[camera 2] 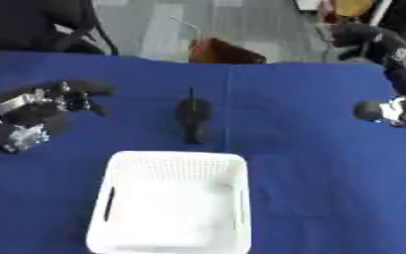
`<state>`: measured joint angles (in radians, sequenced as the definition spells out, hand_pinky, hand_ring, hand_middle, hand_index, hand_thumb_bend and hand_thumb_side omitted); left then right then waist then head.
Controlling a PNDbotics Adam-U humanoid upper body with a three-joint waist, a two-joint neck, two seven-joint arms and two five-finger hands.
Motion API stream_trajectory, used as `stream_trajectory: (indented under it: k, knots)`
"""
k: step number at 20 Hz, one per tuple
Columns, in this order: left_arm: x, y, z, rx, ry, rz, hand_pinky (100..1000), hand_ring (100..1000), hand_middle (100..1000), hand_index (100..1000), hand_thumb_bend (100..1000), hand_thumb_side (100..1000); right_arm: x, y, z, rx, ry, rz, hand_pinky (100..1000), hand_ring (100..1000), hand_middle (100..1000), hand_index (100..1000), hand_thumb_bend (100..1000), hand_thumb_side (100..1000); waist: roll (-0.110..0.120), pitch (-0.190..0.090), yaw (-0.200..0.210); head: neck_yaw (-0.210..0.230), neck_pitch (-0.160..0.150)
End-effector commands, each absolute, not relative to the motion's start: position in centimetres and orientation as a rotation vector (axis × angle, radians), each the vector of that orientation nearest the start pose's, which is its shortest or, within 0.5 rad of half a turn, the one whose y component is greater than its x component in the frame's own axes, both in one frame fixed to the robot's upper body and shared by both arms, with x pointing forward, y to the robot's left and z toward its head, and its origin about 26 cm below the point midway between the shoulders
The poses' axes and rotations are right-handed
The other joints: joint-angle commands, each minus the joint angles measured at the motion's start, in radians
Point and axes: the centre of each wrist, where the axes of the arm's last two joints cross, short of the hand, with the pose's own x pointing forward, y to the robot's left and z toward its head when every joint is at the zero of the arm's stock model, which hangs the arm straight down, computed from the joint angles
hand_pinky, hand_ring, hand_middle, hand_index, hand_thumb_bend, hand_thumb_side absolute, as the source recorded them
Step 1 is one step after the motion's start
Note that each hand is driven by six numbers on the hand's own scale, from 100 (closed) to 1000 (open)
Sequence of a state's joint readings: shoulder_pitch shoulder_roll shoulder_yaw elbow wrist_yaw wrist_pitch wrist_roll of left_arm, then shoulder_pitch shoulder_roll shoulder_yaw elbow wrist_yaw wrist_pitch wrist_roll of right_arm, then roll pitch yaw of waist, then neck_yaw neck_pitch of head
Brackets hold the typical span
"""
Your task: Pick up objects on the table and place them in the box.
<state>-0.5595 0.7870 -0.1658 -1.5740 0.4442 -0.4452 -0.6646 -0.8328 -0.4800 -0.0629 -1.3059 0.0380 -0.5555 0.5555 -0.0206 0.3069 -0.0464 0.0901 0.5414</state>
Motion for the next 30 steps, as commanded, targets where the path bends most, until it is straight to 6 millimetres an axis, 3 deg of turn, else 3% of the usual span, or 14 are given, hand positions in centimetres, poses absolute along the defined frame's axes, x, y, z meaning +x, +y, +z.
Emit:
stream_trajectory:
  k: [1,12,22,30]
  knots:
    - [36.7,33.9,24.8,-0.268,-2.176,-1.709,817,1000,939,986,100,573,42.8,-31.3,27.9,0.263,2.557,-1.99,762,847,838,945,850,685,0.0,-0.018,0.001,-0.001,-0.011]
    - [36.7,34.3,24.9,-0.24,-2.18,-1.716,824,1000,939,985,100,563,42.8,-31.2,27.8,0.259,2.557,-1.992,760,846,837,945,850,686,0.008,-0.019,-0.011,0.0,-0.016]
    - [36.8,36.1,25.1,-0.129,-2.185,-1.737,830,1000,941,988,100,562,42.8,-31.0,27.4,0.248,2.554,-2.001,757,845,835,944,850,682,0.03,-0.016,-0.107,0.017,-0.047]
    - [36.6,36.4,25.2,-0.106,-2.176,-1.751,824,1000,937,986,100,570,42.2,-32.8,26.8,0.277,2.592,-1.997,755,844,833,943,850,680,0.036,-0.009,-0.165,0.017,-0.063]
